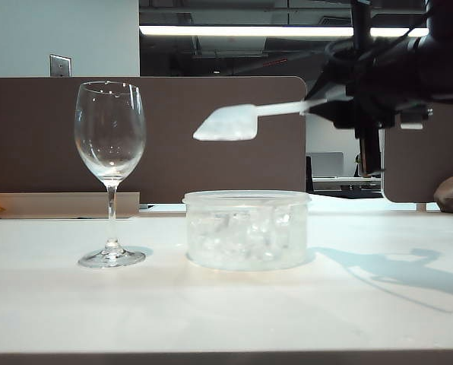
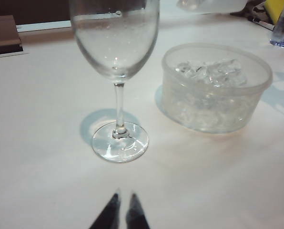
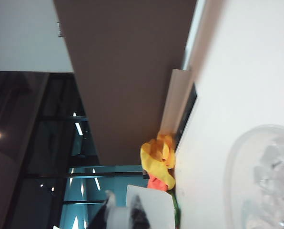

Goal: Pick up an ice shovel filled with ice cubes and pour the ice from the shovel into the glass.

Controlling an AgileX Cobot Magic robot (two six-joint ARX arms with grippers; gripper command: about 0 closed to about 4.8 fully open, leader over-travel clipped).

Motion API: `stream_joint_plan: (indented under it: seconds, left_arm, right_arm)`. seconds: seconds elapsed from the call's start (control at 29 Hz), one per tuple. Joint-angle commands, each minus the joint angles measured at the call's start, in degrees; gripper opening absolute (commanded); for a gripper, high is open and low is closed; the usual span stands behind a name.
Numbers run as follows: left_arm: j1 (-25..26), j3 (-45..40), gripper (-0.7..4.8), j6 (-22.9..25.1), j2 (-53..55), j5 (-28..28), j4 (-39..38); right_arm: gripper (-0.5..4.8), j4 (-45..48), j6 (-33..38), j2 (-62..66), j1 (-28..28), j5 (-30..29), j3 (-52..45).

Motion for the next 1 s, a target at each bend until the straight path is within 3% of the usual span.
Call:
stream_joint_plan:
  seconds: [0.03,1.0]
  left_arm:
    - [0.0,0.0,0.29,0.1,0.1,0.0,-0.1]
    - [0.0,0.0,0.29,0.1,0.1,0.0,-0.1]
  right_arm:
    - [-0.02,1.0,0.2,-1.8,0.1,-0.2,0.3]
    - [-0.02,-14.6,-2.8,-3.5,4.9,-2.1,17.2]
